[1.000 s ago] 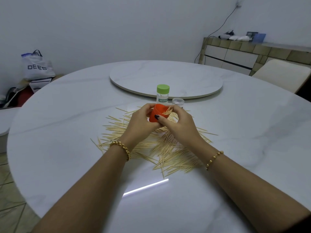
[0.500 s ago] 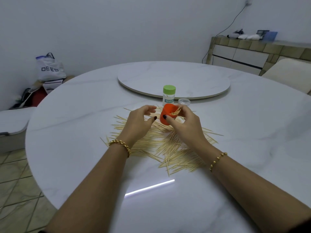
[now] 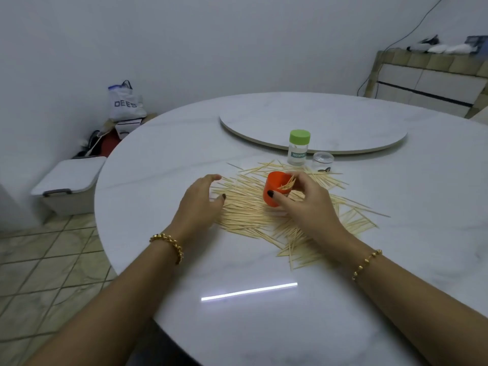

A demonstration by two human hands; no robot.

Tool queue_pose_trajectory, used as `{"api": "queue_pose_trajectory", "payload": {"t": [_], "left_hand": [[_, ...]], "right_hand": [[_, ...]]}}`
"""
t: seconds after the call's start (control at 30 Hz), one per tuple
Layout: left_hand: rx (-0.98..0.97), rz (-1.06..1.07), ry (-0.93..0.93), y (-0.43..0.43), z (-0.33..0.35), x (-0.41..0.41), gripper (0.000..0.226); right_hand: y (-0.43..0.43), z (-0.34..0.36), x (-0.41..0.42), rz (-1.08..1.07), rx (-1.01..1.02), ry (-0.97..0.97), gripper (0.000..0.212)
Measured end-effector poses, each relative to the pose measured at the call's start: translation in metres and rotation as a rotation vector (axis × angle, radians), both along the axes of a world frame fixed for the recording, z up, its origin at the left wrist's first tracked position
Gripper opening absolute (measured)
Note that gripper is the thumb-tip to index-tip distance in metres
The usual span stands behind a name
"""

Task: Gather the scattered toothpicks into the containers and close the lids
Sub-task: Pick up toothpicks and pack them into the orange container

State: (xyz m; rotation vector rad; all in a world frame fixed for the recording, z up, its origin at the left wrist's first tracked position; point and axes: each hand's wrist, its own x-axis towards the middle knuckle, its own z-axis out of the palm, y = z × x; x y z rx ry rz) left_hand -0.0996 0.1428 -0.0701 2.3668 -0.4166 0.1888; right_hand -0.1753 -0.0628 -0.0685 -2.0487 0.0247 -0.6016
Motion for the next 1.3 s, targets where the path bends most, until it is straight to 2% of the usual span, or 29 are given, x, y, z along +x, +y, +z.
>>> {"api": "queue_pose_trajectory", "payload": {"t": [0.17,0.27,0.67,0.87,1.1,1.3], "left_hand": [[0.358,0.137,0.215,0.003,-0.012,-0.007,0.078],[0.433,0.125,0.195,-0.005,-0.016,-0.008,0.083],[0.425,-0.100,0.102,-0.078,-0.016,0.009,0.078],[0.339,-0.081,0.100,-0.091,-0.013,0.017,0.070],[0.223,-0.024,0.063,-0.053,-0.005,0.069,0.064],[0.374,-0.090,0.145,-0.052,-0.006,0.098,0.060]], "right_hand": [[-0.001,-0.001,-0.001,-0.007,-0.024,0.012,0.040],[-0.003,-0.001,-0.001,-0.010,-0.019,0.018,0.038],[-0.019,0.000,0.003,-0.085,-0.013,0.010,0.037],[-0.023,-0.001,0.005,-0.109,-0.015,0.023,0.038],[-0.025,0.002,0.004,-0.096,-0.019,0.040,0.038],[-0.025,0.001,0.005,-0.094,-0.037,0.051,0.040]]}}
